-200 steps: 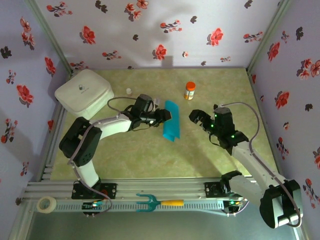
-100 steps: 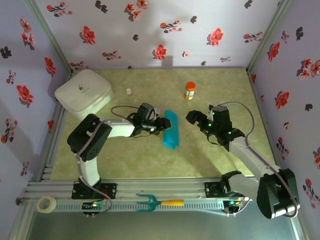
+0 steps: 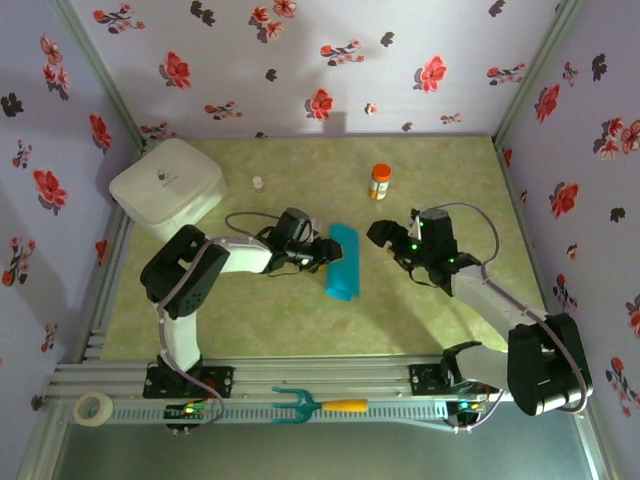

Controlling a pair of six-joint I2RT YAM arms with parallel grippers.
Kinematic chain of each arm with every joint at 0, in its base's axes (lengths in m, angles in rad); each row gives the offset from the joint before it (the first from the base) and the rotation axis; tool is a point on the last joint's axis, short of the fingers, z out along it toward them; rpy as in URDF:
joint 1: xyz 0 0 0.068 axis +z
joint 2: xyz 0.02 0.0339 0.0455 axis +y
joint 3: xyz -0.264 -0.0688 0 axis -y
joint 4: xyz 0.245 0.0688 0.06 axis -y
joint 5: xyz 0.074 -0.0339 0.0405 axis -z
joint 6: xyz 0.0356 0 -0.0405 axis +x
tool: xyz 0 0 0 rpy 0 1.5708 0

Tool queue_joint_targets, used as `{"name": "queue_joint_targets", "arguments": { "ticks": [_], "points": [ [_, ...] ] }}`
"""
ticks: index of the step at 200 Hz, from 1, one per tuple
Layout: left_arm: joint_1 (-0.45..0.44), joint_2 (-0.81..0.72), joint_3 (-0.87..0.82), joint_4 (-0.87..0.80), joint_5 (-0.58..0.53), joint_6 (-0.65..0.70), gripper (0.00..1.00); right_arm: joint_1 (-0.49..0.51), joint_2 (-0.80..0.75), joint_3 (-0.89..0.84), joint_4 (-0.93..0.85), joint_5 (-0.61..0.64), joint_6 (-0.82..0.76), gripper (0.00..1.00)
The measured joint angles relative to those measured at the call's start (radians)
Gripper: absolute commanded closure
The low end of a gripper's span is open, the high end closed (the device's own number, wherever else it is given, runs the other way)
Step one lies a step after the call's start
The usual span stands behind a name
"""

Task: Fold a paper plane with a square sheet of paper (pick it up from the middle)
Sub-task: Fold the square sheet of paper at the center of the table.

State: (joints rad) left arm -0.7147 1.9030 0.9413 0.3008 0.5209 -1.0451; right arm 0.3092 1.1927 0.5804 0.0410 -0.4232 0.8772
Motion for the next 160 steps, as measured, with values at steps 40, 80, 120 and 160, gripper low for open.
{"name": "queue_joint_targets", "arguments": {
  "ticks": [40,80,120,160],
  "points": [
    [-0.005,0.0,0.0,0.012,-0.006,-0.003,0.47,0.0,0.031,-0.014,0.009,-0.016,0.018,0.11],
    [-0.009,0.0,0.041,-0.105,-0.037,0.057,0.4,0.002,0.032,-0.02,0.015,-0.023,0.025,0.1],
    [-0.013,-0.018,0.083,-0.254,-0.088,0.141,0.39,0.003,0.032,-0.02,0.015,-0.023,0.025,0.1],
    [-0.013,-0.027,0.106,-0.341,-0.121,0.193,0.41,0.008,0.034,-0.02,0.016,-0.023,0.025,0.11]
  ]
}}
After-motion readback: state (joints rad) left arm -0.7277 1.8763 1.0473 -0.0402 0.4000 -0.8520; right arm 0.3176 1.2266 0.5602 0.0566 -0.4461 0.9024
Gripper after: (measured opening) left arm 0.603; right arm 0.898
